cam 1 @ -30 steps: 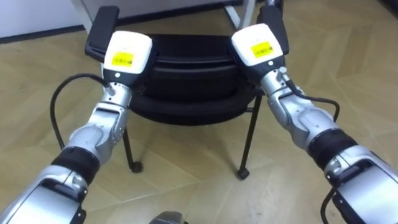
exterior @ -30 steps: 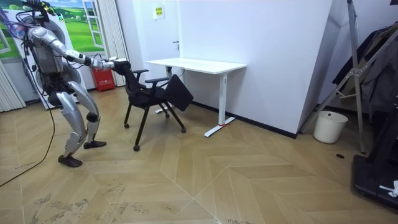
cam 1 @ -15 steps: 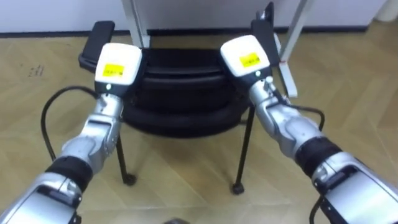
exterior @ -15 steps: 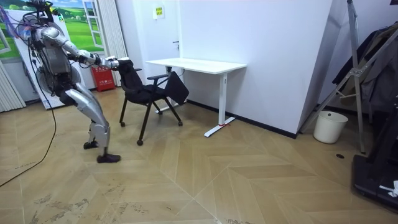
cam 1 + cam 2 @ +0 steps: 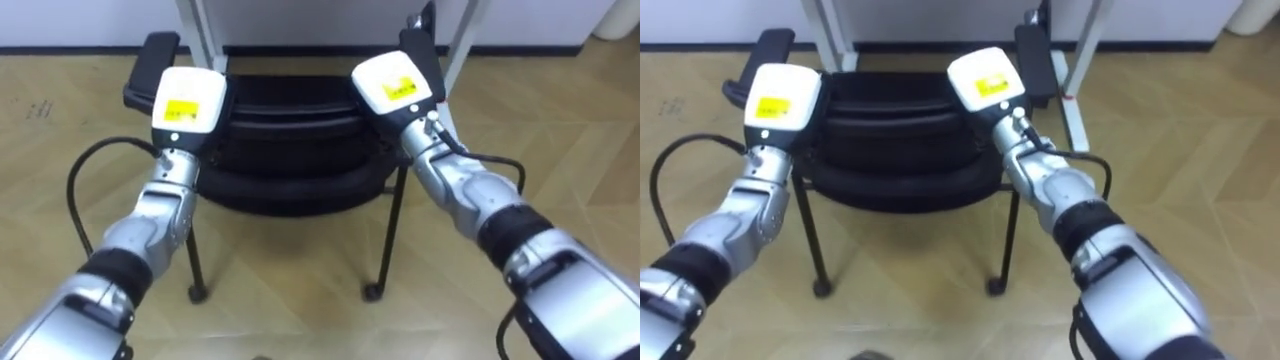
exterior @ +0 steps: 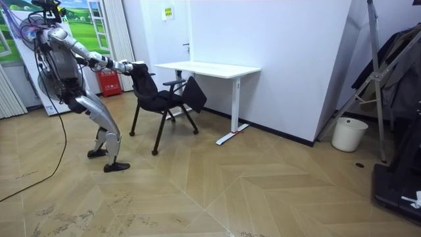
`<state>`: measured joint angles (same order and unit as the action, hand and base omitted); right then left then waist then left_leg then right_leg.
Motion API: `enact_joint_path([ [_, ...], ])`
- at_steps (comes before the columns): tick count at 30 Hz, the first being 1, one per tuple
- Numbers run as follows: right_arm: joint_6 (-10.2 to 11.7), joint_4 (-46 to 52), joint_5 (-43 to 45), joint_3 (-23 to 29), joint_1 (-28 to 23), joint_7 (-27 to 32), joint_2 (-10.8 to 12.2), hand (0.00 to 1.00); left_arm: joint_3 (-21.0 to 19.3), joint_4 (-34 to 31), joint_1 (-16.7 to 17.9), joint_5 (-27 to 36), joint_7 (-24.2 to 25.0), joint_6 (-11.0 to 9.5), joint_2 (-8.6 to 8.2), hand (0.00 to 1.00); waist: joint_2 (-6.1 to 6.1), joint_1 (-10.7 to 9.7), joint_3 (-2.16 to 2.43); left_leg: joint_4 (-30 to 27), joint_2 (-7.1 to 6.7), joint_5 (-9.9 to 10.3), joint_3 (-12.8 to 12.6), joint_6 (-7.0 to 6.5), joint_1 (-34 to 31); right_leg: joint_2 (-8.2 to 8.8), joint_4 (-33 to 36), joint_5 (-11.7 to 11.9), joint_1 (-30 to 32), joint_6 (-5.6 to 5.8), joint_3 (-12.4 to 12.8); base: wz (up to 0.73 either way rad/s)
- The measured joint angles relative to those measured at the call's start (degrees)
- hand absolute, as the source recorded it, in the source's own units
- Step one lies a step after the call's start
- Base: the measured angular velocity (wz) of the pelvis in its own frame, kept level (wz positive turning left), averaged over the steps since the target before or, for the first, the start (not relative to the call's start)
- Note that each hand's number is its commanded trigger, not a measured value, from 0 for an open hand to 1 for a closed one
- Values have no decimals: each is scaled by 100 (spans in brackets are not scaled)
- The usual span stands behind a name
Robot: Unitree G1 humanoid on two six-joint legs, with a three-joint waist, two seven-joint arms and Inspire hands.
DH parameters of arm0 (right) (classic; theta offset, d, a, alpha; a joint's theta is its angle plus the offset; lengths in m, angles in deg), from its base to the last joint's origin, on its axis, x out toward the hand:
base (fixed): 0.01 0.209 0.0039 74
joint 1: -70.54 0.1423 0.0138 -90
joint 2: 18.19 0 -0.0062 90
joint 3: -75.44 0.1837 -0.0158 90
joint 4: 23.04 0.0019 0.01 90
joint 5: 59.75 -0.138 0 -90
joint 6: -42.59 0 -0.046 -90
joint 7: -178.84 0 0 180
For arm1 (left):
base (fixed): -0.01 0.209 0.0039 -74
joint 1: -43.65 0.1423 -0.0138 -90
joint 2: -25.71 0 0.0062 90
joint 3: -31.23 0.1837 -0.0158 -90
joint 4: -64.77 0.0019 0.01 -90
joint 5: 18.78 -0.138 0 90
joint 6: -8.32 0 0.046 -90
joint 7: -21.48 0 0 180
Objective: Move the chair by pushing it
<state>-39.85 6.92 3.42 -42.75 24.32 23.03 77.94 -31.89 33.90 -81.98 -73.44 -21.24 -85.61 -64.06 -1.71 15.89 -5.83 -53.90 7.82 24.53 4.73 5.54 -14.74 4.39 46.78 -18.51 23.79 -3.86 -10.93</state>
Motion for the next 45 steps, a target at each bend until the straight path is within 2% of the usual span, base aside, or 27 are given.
enact_joint_path([
  [3, 66, 92, 5, 62, -152, -6, -109, 100, 32, 62, -6, 1, 65, 16, -131, 100, 73, -103, -3, -302, -12, -47, 7, -47, -24, -17, 142, -122, -151, 37, 82, -7],
  [7, 87, 145, -1, 80, -169, 18, -238, 100, 30, 115, -83, -5, 84, 34, -247, 100, 15, -551, -37, -155, -200, -38, -102, -47, -107, 63, 92, -55, -93, 161, 345, 16],
  [8, 102, 152, -30, 80, -193, 35, -233, 100, 52, 122, -102, -3, 85, 40, -251, 100, -17, -618, -58, -35, -284, -7, -111, -64, -132, 79, 72, -44, -78, 192, 428, 50],
  [9, 124, 176, -96, 79, -234, 141, -338, 100, 137, 123, -191, 0, 90, 82, -306, 100, -111, -747, -92, 498, -580, 6, -124, -91, -227, 100, -32, 1, -43, 310, 671, 43],
  [10, 154, 217, -183, 80, -233, 212, -481, 100, 213, 114, -318, 0, 106, 122, -381, 100, -194, -835, -123, 974, -825, -121, -152, -269, -436, 73, -171, 119, 40, 429, 981, 20],
  [11, 163, 217, -196, 79, -230, 267, -537, 100, 239, 112, -365, 2, 108, 151, -437, 100, -190, -826, -115, 1092, -903, -254, -207, -348, -493, 13, -268, 216, 75, 488, 1174, -45],
  [12, 165, 209, -197, 78, -216, 349, -641, 100, 242, 100, -385, 2, 98, 193, -499, 100, -145, -771, -89, 1277, -906, -495, -425, -534, -504, -118, -502, 453, 147, 619, 1436, -80],
  [13, 144, 213, -188, 82, -198, 430, -660, 100, 239, 96, -420, 5, 74, 208, -506, 100, -82, -751, -69, 1362, -828, -558, -639, -657, -546, -135, -679, 647, 179, 691, 1450, -77],
  [14, 129, 213, -187, 84, -188, 463, -657, 100, 242, 105, -460, 16, 78, 209, -502, 100, -66, -747, -71, 1395, -803, -570, -724, -718, -570, -103, -685, 672, 192, 685, 1421, -51],
  [15, 106, 210, -180, 85, -189, 467, -613, 100, 247, 117, -477, 48, 99, 211, -478, 100, -75, -767, -64, 1441, -735, -598, -937, -809, -550, 22, -359, 622, 158, 631, 1073, -33],
  [16, 111, 218, -179, 85, -193, 502, -616, 100, 255, 103, -483, 54, 105, 203, -457, 100, -71, -797, -64, 1463, -736, -608, -1018, -863, -538, 169, -211, 400, 30, 538, 761, -32],
  [19, 77, 232, -184, 62, -211, 575, -618, 100, 253, 97, -471, 61, 126, 195, -443, 100, -83, -763, -63, 1446, -751, -580, -1188, -935, -522, 391, -332, 251, -92, 440, 322, -25],
  [23, 10, 261, -192, 63, -204, 591, -573, 100, 249, 56, -475, 54, 127, 188, -400, 100, -100, -742, -57, 1447, -715, -567, -1230, -973, -565, 350, -573, 293, -94, 372, 304, -11],
  [24, 2, 217, -192, 62, -206, 612, -541, 100, 249, 62, -460, 35, 127, 188, -395, 100, -187, -714, -49, 1488, -716, -598, -1234, -979, -583, 338, -630, 311, -93, 397, 310, 0],
  [25, 2, 162, -198, 62, -206, 632, -511, 100, 249, 67, -462, -10, 127, 190, -386, 100, -181, -685, 20, 1581, -709, -667, -1246, -966, -585, 317, -720, 359, -102, 423, 312, -3],
  [26, -2, 125, -212, 63, -207, 644, -487, 100, 250, 67, -460, -22, 127, 189, -380, 100, -206, -652, 32, 1645, -686, -694, -1276, -987, -571, 308, -714, 367, -118, 449, 298, -6],
  [27, -3, 66, -242, 62, -223, 647, -452, 100, 257, 74, -458, -40, 143, 190, -371, 100, -254, -603, 22, 1679, -645, -718, -1325, -986, -517, 408, -340, 322, -158, 533, 194, -4],
  [28, -5, 20, -261, 62, -253, 670, -402, 100, 259, 75, -432, -69, 170, 193, -366, 100, -297, -581, 16, 1686, -643, -719, -1352, -980, -441, 592, 66, 66, -406, 548, 14, 0],
  [31, -50, 15, -312, 70, -202, 732, -371, 100, 242, -1, -492, -70, 243, 172, -291, 100, -419, -503, 9, 1498, -663, -672, -1335, -900, -594, 892, 273, -454, -775, 705, -197, 1],
  [32, -82, 15, -316, 71, -183, 739, -354, 100, 216, -26, -524, -70, 287, 152, -271, 100, -442, -497, 4, 1440, -680, -659, -1311, -876, -632, 892, 213, -511, -767, 705, -220, 11],
  [34, -165, 43, -329, 68, -174, 794, -329, 100, 47, -77, -499, -183, 333, 103, -274, 100, -418, -499, 39, 1449, -753, -702, -1164, -780, -737, 742, -148, -623, -842, 740, -230, 8],
  [38, -219, -3, -380, 55, -171, 815, -235, 100, 26, -51, -446, -247, 341, 110, -290, 100, -476, -456, 41, 1627, -807, -795, -1115, -871, -764, 695, -252, -612, -860, 706, -169, 2],
  [39, -215, 0, -465, 33, -200, 832, -246, 100, 28, -50, -469, -270, 379, 113, -295, 100, -525, -479, 23, 1614, -796, -811, -1171, -925, -765, 793, 200, -621, -833, 735, -104, 21],
  [40, -222, -17, -507, 36, -240, 850, -227, 100, 23, -56, -459, -336, 411, 115, -272, 100, -659, -454, 60, 1578, -857, -820, -1176, -894, -760, 936, 728, -606, -938, 724, -76, 16],
  [41, -223, -34, -512, 36, -238, 850, -218, 100, 16, -65, -455, -341, 408, 112, -250, 100, -688, -439, 66, 1551, -867, -815, -1180, -876, -773, 976, 808, -614, -1050, 723, -83, 0],
  [44, -312, 24, -509, -19, -194, 850, -155, 100, -154, -99, -410, -397, 411, 83, -220, 100, -608, -410, 77, 1417, -888, -799, -1027, -782, -847, 935, 544, -734, -1198, 722, -239, 0],
  [45, -313, 49, -511, -62, -194, 850, -158, 100, -203, -202, -317, -419, 403, 87, -209, 100, -578, -408, 83, 1460, -982, -822, -872, -745, -886, 935, 417, -734, -1247, 722, -367, -7],
])
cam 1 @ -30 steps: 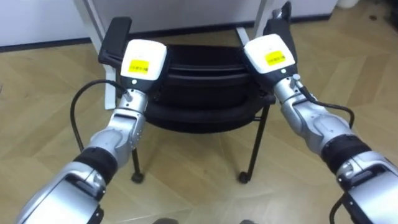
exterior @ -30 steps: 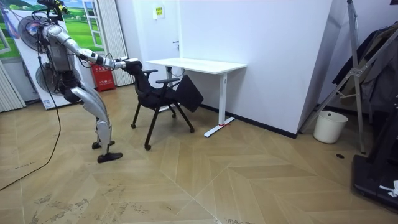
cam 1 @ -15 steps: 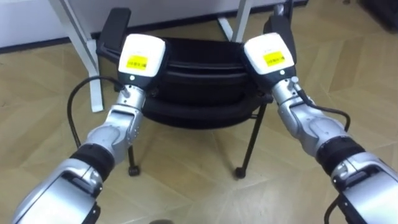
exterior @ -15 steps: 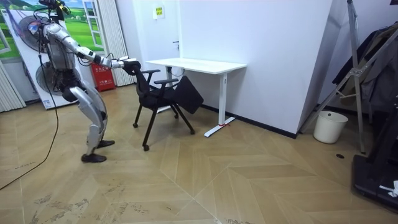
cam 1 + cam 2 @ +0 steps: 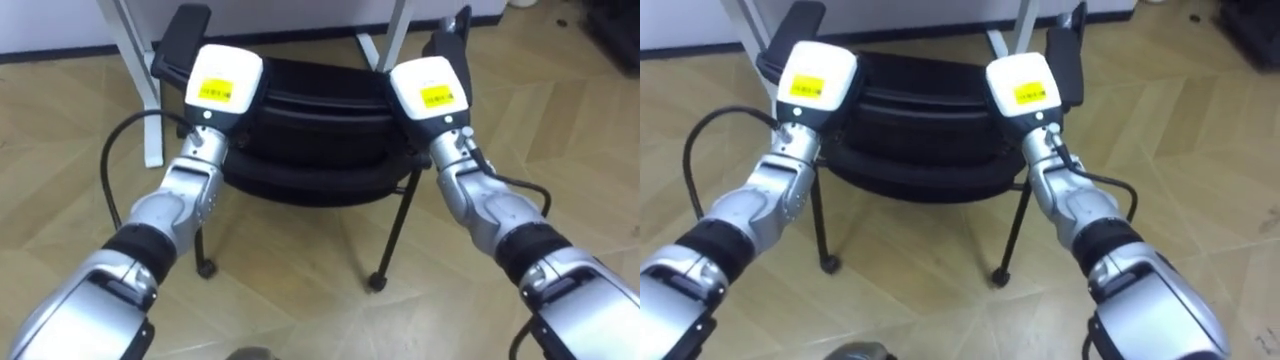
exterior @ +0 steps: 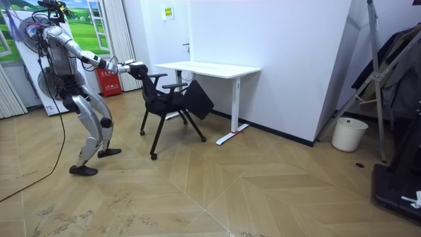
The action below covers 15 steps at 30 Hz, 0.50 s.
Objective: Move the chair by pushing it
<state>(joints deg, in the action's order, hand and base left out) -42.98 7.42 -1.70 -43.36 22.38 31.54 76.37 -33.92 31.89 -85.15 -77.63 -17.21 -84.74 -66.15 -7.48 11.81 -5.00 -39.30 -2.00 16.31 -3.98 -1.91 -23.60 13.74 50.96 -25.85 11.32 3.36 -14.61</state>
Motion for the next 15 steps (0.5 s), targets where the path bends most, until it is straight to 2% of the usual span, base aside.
enact_joint_path([
  [1, -7, 31, -6, -36, 0, 8, -3, 100, -21, -57, 47, -27, -16, 14, -10, 100, 9, 10, 7, 68, -89, -20, 172, 22, -10, -14, -125, -8, -42, 14, -63, -7],
  [4, -59, 45, -151, -128, 2, 87, -18, 100, -24, -87, 50, -43, -122, 65, -26, 100, -1, 98, 15, 127, -224, -43, 429, -1, -61, -78, -270, -8, -42, 14, -111, -11],
  [8, -84, 41, -176, -156, 16, 127, -10, 100, -19, -88, 50, -43, -193, 118, -36, 100, -25, 101, 27, 175, -291, -68, 435, -41, -85, -36, -321, 5, -43, 37, -177, 4],
  [10, -148, 42, -284, -270, 15, 126, 10, 100, -18, -105, 84, -43, -213, 138, -24, 100, -36, 114, 33, 157, -316, 1, 451, -89, -52, 86, -101, 90, -2, 143, -309, 7],
  [11, -164, 53, -312, -296, 15, 126, 21, 100, -19, -112, 93, -43, -213, 147, -23, 100, -43, 117, 32, 148, -331, 3, 455, -99, -34, 137, -29, 113, 1, 134, -341, 8],
  [12, -193, 31, -321, -317, 14, 122, 63, 100, -25, -150, 137, -43, -212, 168, -19, 100, -50, 124, 29, 117, -358, 5, 460, -101, 19, 210, 109, 168, 3, 74, -374, 8],
  [14, -195, -43, -335, -359, 13, 121, 107, 100, -34, -183, 193, -55, -210, 191, -17, 100, -35, 167, 25, 4, -333, 79, 461, -123, 102, 253, 319, 275, 7, 6, -352, 3],
  [15, -196, -106, -356, -376, 10, 121, 146, 100, -33, -193, 203, -54, -212, 205, -16, 100, -10, 235, 13, -52, -316, 154, 445, -134, 171, 328, 467, 369, 8, -44, -376, -15],
])
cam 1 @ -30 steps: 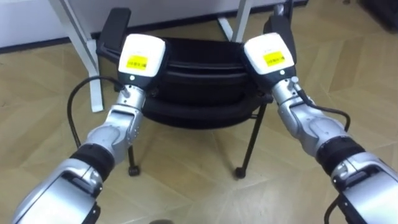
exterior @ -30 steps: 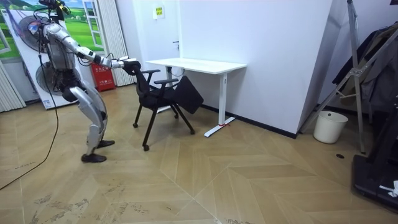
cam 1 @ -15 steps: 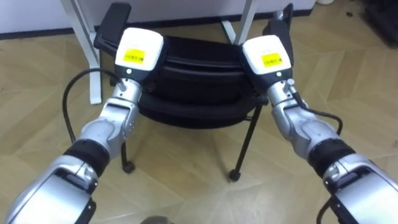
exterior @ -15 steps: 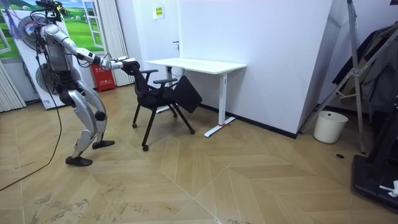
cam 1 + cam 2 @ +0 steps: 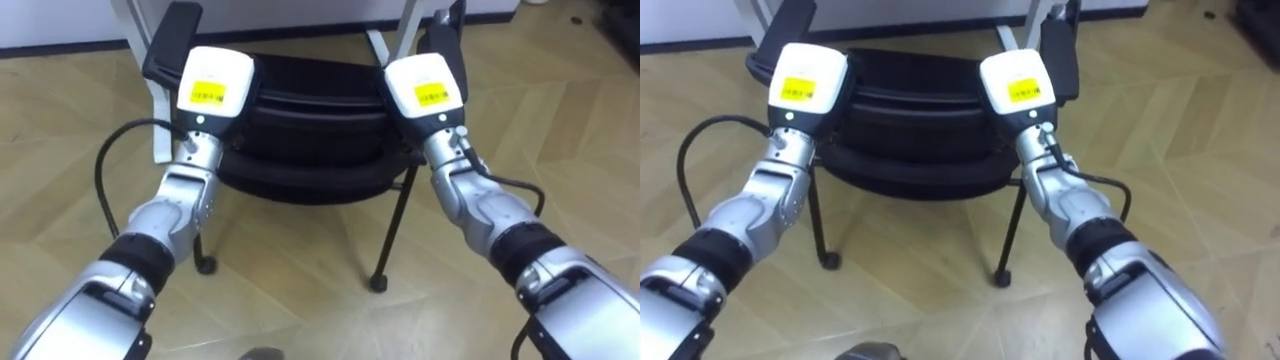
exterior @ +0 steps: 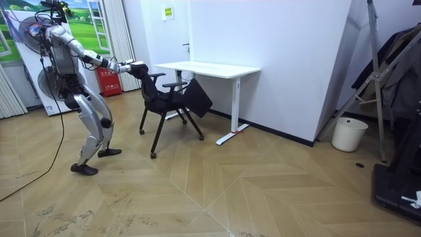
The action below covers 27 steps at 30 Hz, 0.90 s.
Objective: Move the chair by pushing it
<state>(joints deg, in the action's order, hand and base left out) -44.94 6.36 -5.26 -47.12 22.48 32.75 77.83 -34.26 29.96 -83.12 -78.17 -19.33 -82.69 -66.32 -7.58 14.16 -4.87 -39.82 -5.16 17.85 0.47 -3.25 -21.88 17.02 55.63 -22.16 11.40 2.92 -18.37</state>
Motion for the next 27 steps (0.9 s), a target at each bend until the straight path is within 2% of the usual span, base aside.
enact_joint_path([
  [1, -5, -48, 0, -28, -2, 0, 26, 100, 0, 9, 28, 13, -11, 1, 1, 100, 35, 82, -23, -2, 20, 39, -30, -16, 63, 46, 160, 144, 47, -44, -57, -14],
  [2, -12, -40, 0, -39, -2, 3, 25, 100, -1, 2, 27, 17, -17, -4, 3, 100, 68, 93, -27, -10, 42, 48, -19, -25, 70, 56, 232, 248, 84, -83, -73, -5],
  [3, -20, -27, -1, -39, 8, 35, 21, 100, -4, -3, 7, 26, -23, -29, 17, 100, 136, 107, -44, -15, 74, 58, 27, -38, 100, 65, 369, 485, 191, -136, -54, 0],
  [4, -56, -16, -2, -39, 30, 57, 17, 100, -10, 13, -24, 28, -37, -35, 17, 100, 191, 173, -82, -11, 126, 93, 45, -55, 140, 50, 555, 757, 350, -151, 15, -6],
  [5, -77, -9, -2, -39, 31, 61, 13, 100, -12, 30, -32, 29, -59, -43, 17, 100, 214, 217, -99, 3, 153, 126, 52, -99, 160, 27, 667, 806, 463, -150, 92, -20],
  [6, -123, 42, -2, -43, 27, 63, 19, 100, -18, 47, -58, 30, -109, -45, 20, 100, 269, 319, -131, 20, 182, 141, 111, -98, 170, -75, 750, 627, 708, -79, 216, -23],
  [7, -142, 78, -17, -45, 51, 63, 0, 100, -1, 62, -92, 32, -130, -52, 34, 100, 281, 372, -138, 27, 252, 152, 134, -72, 170, -155, 685, 373, 1062, -97, 276, -13],
  [8, -149, 64, -16, -45, 82, 62, 2, 100, -8, 68, -106, 36, -131, -61, 51, 100, 284, 379, -141, 27, 273, 155, 153, -52, 173, -158, 587, 311, 1212, -101, 264, 11],
  [9, -183, 55, -9, -44, 106, 62, 21, 100, -25, 92, -127, 39, -127, -80, 63, 100, 298, 396, -150, 21, 297, 172, 204, -25, 181, -173, 187, 301, 1494, -109, 265, 24],
  [11, -185, 49, 15, -45, 116, 50, 41, 100, -30, 98, -124, 44, -126, -85, 82, 100, 283, 425, -147, 11, 351, 234, 277, 66, 236, -226, -687, 392, 1774, -152, 258, 30],
  [13, -119, 34, 46, -47, 114, -21, 39, 100, 69, 149, -117, 161, -103, -77, 84, 100, 279, 415, -149, 5, 363, 349, 480, 249, 362, -304, -2040, 937, 1701, -161, 280, 59],
  [14, -105, 46, 67, -48, 127, -50, 24, 100, 104, 140, -114, 295, -112, -53, 91, 100, 299, 405, -114, -72, 465, 412, 581, 417, 365, -439, -2110, 1147, 1604, -242, 281, 52],
  [15, -104, 51, 85, -45, 160, -68, 18, 100, 111, 120, -115, 308, -132, -40, 103, 100, 326, 415, -119, -87, 500, 434, 627, 489, 373, -557, -2115, 1176, 1577, -290, 293, 39],
  [16, -79, 35, 113, -46, 246, -158, 15, 100, 120, 100, -120, 367, -157, -19, 129, 100, 318, 443, -122, -51, 563, 452, 717, 612, 426, -671, -2097, 1307, 1555, -419, 280, 22],
  [17, -57, 16, 148, -46, 290, -211, 15, 100, 120, 106, -122, 400, -156, -16, 137, 100, 305, 440, -129, -25, 566, 463, 752, 657, 437, -687, -2088, 1466, 1531, -466, 264, 26],
  [19, -3, 30, 223, -48, 392, -328, -10, 100, 129, 132, -118, 542, -202, -9, 135, 100, 359, 428, -126, 125, 712, 469, 770, 808, 502, -708, -1966, 1379, 1524, -614, 149, 23],
  [23, 72, 38, 267, -49, 533, -482, -59, 100, 114, 112, -140, 592, -288, 51, 128, 100, 353, 291, -132, 288, 799, 430, 925, 956, 528, -743, -1835, 1165, 1522, -721, -37, 23],
  [27, 80, 120, 373, 3, 535, -681, -49, 100, 117, 143, -123, 617, -374, 77, 135, 100, 379, 341, -124, 330, 1018, 552, 916, 1082, 758, -964, -1714, 908, 1437, -852, -30, -8],
])
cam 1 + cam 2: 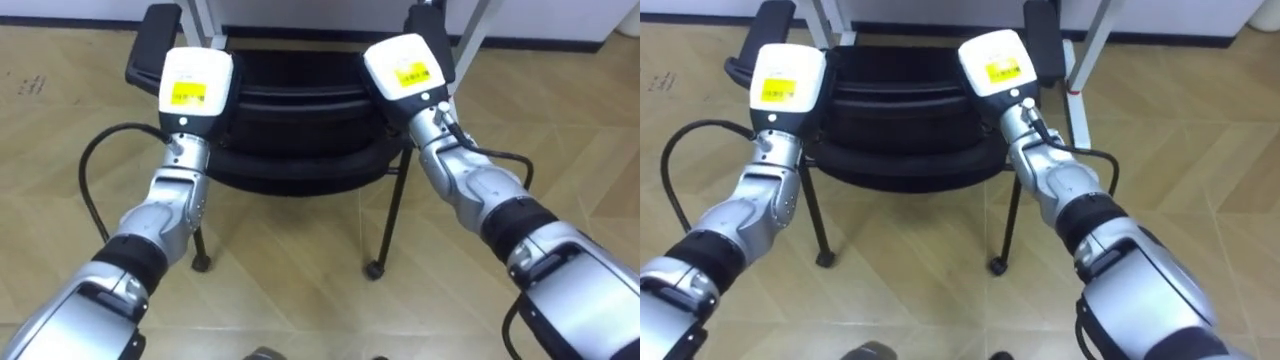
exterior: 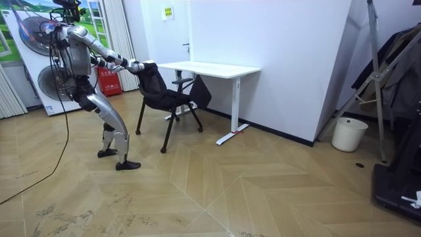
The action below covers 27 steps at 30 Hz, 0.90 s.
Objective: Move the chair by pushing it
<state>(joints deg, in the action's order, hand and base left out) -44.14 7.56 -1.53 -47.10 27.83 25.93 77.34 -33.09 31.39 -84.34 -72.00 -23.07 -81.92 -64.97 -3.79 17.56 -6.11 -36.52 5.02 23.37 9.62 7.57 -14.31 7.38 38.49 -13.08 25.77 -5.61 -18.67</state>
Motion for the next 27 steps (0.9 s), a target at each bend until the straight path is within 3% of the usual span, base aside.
enact_joint_path([
  [2, 9, 50, 81, 63, 1, -143, 7, 100, -2, 10, 1, 16, 0, 6, -1, 100, 14, -2, 3, -249, 99, 55, -75, 17, 31, -109, 140, -160, -38, -47, 46, 0],
  [3, 51, 42, 99, 115, -8, -197, 0, 100, 8, 28, 0, 17, 4, 5, -16, 100, 35, -15, 0, -871, 160, -29, -185, -120, -162, -154, 288, -287, -73, -85, 119, 0],
  [4, 110, -60, 98, 123, -17, -254, 36, 100, 43, 88, 30, 19, 4, 5, -33, 100, 45, 6, 3, -1594, 155, -249, -184, -245, -364, -168, 491, -459, -158, -104, 150, -3],
  [5, 124, -95, 97, 125, -34, -276, 53, 100, 72, 116, 44, 34, 8, 7, -40, 100, 50, 2, 0, -1942, 150, -408, -183, -273, -466, -166, 584, -556, -206, -107, 154, -4],
  [7, 232, -118, 139, 233, -181, -274, 48, 100, 210, 272, 65, 145, 15, -10, -85, 100, 145, -4, -5, -3152, 150, -1349, -150, -416, -961, -182, 890, -869, -413, -141, 148, 0],
  [8, 240, -118, 153, 237, -208, -274, 45, 100, 212, 305, 75, 160, 16, -21, -111, 100, 173, -8, -13, -3371, 150, -1638, -148, -421, -1067, -184, 949, -928, -465, -149, 151, -5],
  [9, 247, -109, 157, 259, -286, -265, 43, 100, 240, 353, 94, 181, 25, -28, -161, 100, 186, -11, -8, -3691, 139, -2204, -159, -419, -1246, -176, 1037, -1027, -553, -169, 170, 0],
  [10, 279, -108, 156, 258, -338, -256, 31, 100, 257, 377, 143, 190, 25, -50, -178, 100, 180, -20, -12, -3882, 116, -2562, -182, -433, -1345, -143, 1135, -1102, -630, -216, 192, 0],
  [11, 311, -108, 156, 259, -370, -253, 10, 100, 257, 380, 169, 190, 29, -59, -201, 100, 157, -39, -27, -3930, 107, -2560, -211, -457, -1365, -136, 1195, -1157, -672, -224, 202, 4],
  [12, 341, -104, 156, 258, -430, -236, -22, 100, 258, 381, 203, 193, 46, -70, -256, 100, 210, -67, -13, -4009, 100, -2446, -284, -568, -1415, -131, 1281, -1272, -748, -235, 206, 0],
  [13, 353, -108, 156, 254, -461, -215, -56, 100, 258, 390, 212, 206, 89, -77, -305, 100, 258, -79, -27, -3957, 82, -2093, -385, -643, -1494, -105, 1363, -1349, -802, -227, 208, 0],
  [14, 367, -115, 156, 242, -463, -207, -63, 100, 265, 404, 212, 219, 102, -77, -323, 100, 259, -103, -39, -3840, 18, -1875, -443, -586, -1540, -73, 1401, -1389, -822, -198, 216, 0],
  [16, 392, -140, 165, 229, -495, -151, -74, 100, 274, 401, 266, 258, 92, -81, -339, 100, 275, -146, -48, -2867, -131, -1324, -696, -423, -1610, -17, 1451, -1491, -855, -69, 316, -13],
  [17, 392, -122, 167, 230, -509, -122, -86, 100, 274, 392, 267, 254, 91, -87, -341, 100, 270, -150, -49, -2499, -186, -1266, -694, -391, -1588, -13, 1451, -1503, -841, -31, 346, -27],
  [19, 406, -69, 202, 237, -490, -82, -89, 100, 258, 369, 266, 260, 21, -114, -304, 100, 264, -142, -41, -1012, -263, -1220, -731, -368, -1388, -20, 1450, -1473, -703, 58, 528, -34],
  [21, 357, -73, 194, 246, -463, -18, -83, 100, 256, 344, 223, 268, 14, -100, -291, 100, 210, -139, -28, -597, -284, -1277, -876, -386, -1301, -20, 1398, -1402, -582, 175, 706, -38],
  [24, 349, -35, 201, 241, -456, 47, -118, 100, 272, 254, 209, 267, 15, -92, -253, 100, 160, -158, 18, -75, -295, -1348, -1105, -493, -1194, -29, 877, -1049, -555, 333, 822, -27],
  [27, 349, 103, 207, 245, -446, 61, -173, 100, 269, 70, 206, 248, 31, -55, -164, 100, 144, -285, 40, 237, -435, -1627, -1023, -606, -1188, -43, 510, -825, -570, 411, 785, -8],
])
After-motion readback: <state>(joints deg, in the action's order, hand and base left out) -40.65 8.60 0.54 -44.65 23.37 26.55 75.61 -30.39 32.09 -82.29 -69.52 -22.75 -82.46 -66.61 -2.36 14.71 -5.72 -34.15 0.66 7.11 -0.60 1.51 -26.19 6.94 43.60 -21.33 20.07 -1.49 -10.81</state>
